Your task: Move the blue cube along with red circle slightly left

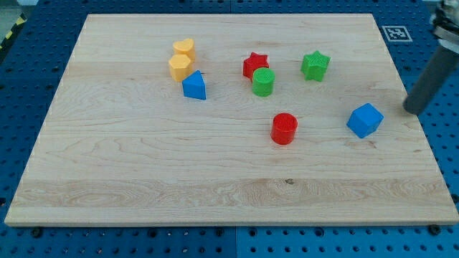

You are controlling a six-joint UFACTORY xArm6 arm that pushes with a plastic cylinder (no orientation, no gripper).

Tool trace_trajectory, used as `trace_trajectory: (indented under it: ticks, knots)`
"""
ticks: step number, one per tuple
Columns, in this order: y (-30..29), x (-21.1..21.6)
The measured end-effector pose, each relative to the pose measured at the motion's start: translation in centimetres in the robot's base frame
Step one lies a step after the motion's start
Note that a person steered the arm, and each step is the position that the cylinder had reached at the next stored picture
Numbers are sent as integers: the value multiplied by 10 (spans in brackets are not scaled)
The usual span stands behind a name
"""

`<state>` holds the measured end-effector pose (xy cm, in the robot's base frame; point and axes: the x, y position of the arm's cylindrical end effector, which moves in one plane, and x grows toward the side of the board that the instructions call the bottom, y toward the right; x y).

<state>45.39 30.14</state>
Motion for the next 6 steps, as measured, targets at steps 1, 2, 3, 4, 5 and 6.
trace_trajectory:
  ticks: [1,2,3,4,5,6]
  knots:
    - [-16,19]
    - [-60,21]
    - [-106,21]
    - [-143,21]
    - [-170,21]
    - [-200,20]
